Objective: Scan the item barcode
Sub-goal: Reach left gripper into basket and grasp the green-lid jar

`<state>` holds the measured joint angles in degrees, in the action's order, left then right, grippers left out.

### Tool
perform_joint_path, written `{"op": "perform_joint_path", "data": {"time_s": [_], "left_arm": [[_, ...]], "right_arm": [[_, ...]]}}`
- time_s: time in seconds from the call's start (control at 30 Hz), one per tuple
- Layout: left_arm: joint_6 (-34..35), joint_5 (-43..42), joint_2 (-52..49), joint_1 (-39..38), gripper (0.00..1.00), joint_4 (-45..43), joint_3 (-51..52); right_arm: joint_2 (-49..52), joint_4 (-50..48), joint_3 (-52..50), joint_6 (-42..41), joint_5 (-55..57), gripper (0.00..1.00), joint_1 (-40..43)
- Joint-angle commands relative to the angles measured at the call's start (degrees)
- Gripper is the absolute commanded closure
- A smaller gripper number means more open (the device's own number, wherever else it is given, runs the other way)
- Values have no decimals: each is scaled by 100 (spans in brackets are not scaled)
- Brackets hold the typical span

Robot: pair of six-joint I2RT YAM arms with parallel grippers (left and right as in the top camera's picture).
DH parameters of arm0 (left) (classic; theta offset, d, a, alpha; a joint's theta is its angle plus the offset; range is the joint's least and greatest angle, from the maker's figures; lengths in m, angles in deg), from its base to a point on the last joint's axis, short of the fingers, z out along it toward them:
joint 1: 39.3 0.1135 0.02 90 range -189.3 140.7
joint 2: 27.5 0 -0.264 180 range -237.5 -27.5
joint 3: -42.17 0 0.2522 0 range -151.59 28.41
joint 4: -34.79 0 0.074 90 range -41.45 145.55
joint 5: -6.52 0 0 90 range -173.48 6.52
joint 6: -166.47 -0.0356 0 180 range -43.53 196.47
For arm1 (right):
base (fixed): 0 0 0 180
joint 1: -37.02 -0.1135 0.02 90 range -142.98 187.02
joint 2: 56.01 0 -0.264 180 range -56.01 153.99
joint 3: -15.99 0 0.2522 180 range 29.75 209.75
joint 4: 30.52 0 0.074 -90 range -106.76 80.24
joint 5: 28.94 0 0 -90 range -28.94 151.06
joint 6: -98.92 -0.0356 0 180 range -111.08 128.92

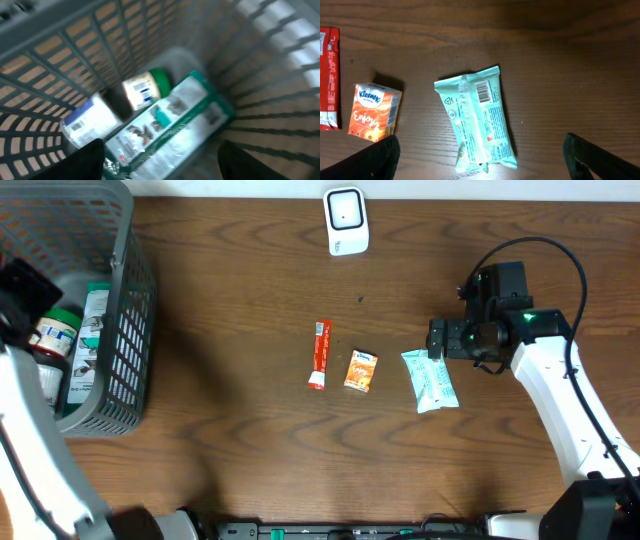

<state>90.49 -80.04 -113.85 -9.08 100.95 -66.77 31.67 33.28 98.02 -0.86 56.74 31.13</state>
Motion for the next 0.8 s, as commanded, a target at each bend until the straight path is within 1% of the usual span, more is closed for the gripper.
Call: {"op": "perform_joint_path", "data": {"time_s": [0.0,0.1,0.27,0.4,0.47,0.6,0.67,0.77], "left_arm": [[-643,94,-614,208,27,-15,-31],[-1012,212,-1010,289,27,-48,-31],[-1569,981,-1451,293,26,-24,-31],[-1917,944,-1611,284,25,-186,-31],[-2243,914,-1720,282,24,-334,-31],[-2669,903,-1917,282,22,-584,-31],[-2741,896,-2033,282,21,-654,-31],[-3062,654,-2251,295,21,-697,-31]], "right_arm": [[-22,-79,-37,66,44,1,22],[-22,-334,-37,66,44,1,22],[-20,-337,-39,66,42,1,22],[-20,-334,-39,66,42,1,22],[-20,-334,-39,66,42,1,22],[-20,-334,-39,66,42,1,22],[-20,-334,-39,66,42,1,22],[-20,-334,-39,66,42,1,22]]}}
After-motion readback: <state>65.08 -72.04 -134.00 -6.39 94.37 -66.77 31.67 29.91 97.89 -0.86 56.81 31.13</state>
